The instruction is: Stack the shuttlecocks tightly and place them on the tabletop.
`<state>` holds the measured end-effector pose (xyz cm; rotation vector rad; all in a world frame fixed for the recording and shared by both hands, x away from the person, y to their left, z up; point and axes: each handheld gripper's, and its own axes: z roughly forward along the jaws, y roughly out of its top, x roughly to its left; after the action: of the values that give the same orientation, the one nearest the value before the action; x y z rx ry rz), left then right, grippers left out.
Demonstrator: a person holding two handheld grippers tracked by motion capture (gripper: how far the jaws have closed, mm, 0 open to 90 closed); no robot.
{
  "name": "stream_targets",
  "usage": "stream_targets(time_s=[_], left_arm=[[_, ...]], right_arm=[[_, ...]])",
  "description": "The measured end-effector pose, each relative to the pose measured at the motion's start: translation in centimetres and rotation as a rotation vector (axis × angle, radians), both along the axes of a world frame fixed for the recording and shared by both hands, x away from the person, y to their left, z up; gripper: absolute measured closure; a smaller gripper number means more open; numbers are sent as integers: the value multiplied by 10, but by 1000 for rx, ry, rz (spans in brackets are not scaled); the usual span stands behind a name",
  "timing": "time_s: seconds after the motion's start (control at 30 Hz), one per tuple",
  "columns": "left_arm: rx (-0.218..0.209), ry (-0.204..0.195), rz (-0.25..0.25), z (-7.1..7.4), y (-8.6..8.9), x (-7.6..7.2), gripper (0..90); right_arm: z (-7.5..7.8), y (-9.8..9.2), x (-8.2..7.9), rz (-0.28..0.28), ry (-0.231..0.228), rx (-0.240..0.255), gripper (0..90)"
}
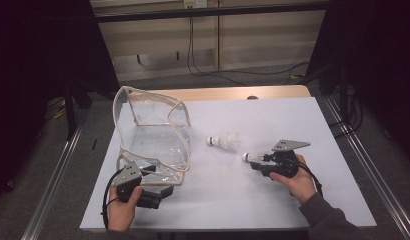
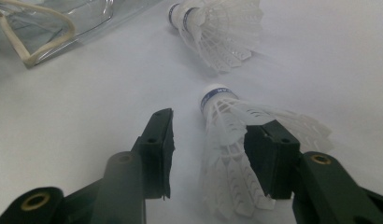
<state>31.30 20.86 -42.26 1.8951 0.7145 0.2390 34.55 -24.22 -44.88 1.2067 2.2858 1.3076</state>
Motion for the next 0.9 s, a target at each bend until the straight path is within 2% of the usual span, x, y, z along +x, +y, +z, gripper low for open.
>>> stream_targets(time_s=[0.37, 0.47, 0.67, 0.9], left_arm=[[4, 0, -1, 0, 0, 0, 12], [5, -2, 0, 0, 0, 0, 12], [5, -2, -1, 0, 1, 0, 12], [3, 0, -2, 0, 0, 0, 12]], right_arm=[[-3, 1, 2, 4, 11, -30, 705], [-3, 0, 3, 6, 14, -36, 773], [-2, -3, 6, 16, 10, -19, 881], [8, -9, 11, 3, -21, 20, 896]])
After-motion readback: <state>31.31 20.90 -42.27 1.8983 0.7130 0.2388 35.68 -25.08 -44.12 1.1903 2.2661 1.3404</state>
